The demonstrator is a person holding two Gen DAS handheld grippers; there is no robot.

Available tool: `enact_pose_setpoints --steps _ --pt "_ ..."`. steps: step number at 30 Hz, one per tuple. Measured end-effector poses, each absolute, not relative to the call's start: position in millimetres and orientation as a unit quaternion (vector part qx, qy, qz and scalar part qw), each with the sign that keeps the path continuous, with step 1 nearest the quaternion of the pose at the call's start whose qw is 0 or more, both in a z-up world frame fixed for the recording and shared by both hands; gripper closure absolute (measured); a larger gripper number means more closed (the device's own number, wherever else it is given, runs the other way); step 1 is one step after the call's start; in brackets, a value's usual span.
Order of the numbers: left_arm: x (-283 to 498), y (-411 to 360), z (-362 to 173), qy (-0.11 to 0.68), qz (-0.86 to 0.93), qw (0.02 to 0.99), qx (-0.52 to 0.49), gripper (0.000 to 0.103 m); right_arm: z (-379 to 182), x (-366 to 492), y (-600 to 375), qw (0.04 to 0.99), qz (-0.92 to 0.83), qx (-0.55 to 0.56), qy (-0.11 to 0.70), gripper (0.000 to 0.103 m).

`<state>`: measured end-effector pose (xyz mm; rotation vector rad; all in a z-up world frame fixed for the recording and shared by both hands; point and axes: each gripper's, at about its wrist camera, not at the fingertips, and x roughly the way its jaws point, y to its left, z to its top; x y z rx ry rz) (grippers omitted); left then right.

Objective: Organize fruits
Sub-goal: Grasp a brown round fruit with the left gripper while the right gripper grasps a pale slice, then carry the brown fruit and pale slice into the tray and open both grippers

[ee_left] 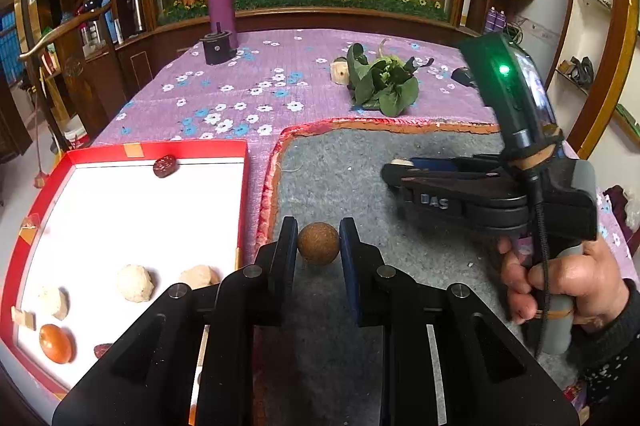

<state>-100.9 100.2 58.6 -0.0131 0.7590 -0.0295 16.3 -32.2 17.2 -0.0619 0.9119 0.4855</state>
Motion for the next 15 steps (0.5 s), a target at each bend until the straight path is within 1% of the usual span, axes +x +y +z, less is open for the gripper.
enact_pose_setpoints --steps 3,9,11,15 --pt "-103 101 57 0.37 -0.003 0.929 -0.001 0.082 23 11 -42 0.867 0.231 -0.009 0.442 0.074" --pt "-108 97 55 0.36 0.014 0.933 0.019 0.082 26 -11 -66 0.845 0.268 0.085 0.456 0.074" --pt "-111 98 56 0.354 0.022 0.935 0.026 0.082 27 -18 -70 0.837 0.285 0.111 0.454 0.074" --pt "-116 104 60 0.343 0.036 0.938 0.03 0.082 33 -32 -63 0.835 0.307 0.128 0.438 0.074"
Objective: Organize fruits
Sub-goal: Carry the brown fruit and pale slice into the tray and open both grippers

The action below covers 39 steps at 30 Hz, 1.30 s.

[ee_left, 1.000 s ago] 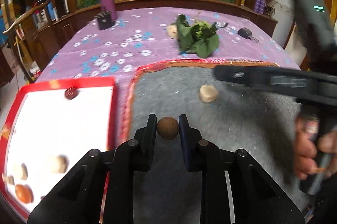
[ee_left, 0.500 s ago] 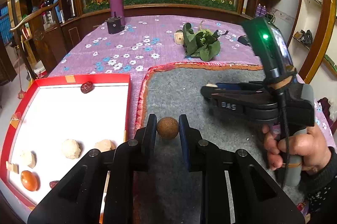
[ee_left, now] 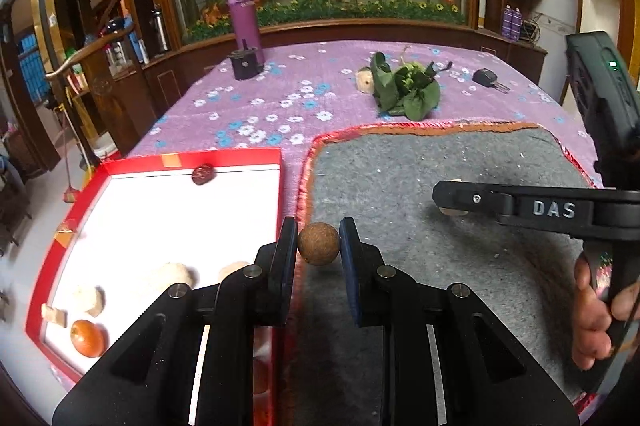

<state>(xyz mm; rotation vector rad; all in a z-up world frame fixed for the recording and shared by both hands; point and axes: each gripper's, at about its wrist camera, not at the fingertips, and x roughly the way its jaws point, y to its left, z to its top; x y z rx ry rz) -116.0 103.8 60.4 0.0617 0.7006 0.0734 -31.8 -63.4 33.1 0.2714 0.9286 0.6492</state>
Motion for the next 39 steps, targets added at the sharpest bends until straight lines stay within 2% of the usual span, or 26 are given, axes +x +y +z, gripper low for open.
enact_pose_setpoints --steps 13,39 --pt "-140 146 71 0.317 0.084 0.945 0.012 0.082 56 -67 -13 0.836 0.356 0.13 0.396 0.074" --pt "-175 213 73 0.297 0.141 0.944 -0.023 0.082 61 -98 58 0.832 0.388 0.106 0.383 0.074"
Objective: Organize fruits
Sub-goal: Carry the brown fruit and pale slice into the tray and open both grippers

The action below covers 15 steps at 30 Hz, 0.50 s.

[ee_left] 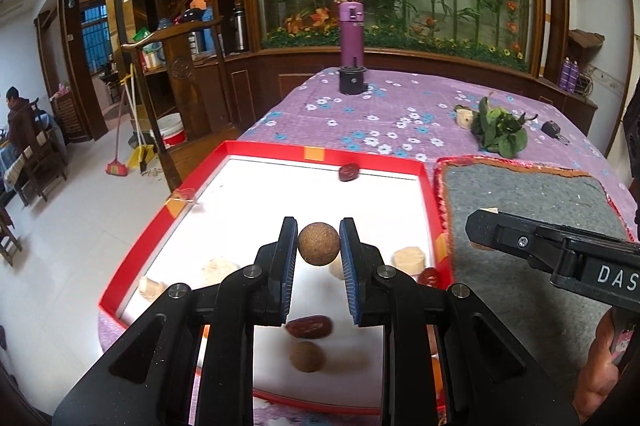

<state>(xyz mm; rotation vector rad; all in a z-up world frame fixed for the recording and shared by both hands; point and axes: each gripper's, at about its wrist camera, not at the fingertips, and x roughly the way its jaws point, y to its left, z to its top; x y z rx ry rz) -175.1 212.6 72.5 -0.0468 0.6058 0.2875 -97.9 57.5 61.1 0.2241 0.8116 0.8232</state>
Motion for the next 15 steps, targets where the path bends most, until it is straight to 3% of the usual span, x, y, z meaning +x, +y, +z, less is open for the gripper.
enact_pose_setpoints --steps 15 --pt "-170 250 51 0.32 0.194 0.927 -0.029 0.082 45 -98 113 0.818 0.404 0.065 0.404 0.074"
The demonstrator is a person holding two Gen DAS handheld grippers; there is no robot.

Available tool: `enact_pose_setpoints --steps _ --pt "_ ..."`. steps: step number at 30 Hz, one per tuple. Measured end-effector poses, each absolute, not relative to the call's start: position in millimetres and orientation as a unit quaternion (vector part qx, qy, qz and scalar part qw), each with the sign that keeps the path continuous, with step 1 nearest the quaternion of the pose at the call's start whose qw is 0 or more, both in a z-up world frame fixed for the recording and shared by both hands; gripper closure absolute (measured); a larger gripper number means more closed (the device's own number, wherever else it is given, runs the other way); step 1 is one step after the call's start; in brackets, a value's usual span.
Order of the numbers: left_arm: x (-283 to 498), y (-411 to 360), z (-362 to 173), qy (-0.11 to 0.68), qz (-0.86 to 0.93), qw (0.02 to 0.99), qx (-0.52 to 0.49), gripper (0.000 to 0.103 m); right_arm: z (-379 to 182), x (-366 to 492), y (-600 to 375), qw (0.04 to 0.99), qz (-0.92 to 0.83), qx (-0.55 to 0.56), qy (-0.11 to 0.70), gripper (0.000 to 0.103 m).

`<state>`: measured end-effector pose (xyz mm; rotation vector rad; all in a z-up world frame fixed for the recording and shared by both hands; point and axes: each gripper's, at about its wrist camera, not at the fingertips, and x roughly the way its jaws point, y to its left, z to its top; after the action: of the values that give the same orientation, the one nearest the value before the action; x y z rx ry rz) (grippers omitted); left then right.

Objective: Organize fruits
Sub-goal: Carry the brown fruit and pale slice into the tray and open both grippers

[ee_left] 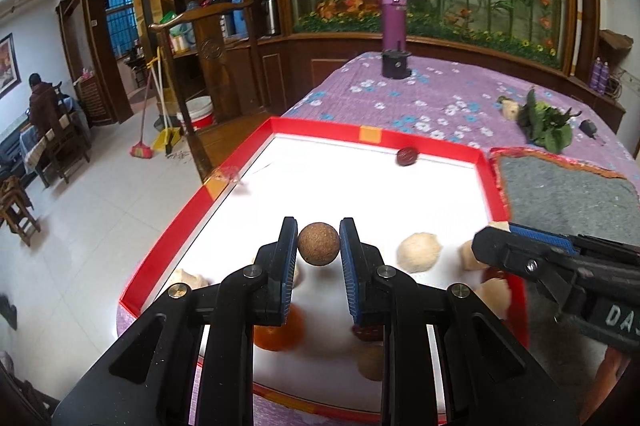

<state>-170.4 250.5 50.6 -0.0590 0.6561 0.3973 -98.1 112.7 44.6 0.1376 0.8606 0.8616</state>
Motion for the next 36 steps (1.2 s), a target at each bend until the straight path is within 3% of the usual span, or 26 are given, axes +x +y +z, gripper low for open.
enact_pose_setpoints --steps 31,36 --pt "-153 265 35 0.341 0.233 0.91 -0.012 0.082 25 -85 132 0.814 0.388 0.051 0.428 0.074" --pt "-151 260 37 0.345 0.243 0.907 0.0 0.078 29 -80 120 0.817 0.383 0.073 0.426 0.06"
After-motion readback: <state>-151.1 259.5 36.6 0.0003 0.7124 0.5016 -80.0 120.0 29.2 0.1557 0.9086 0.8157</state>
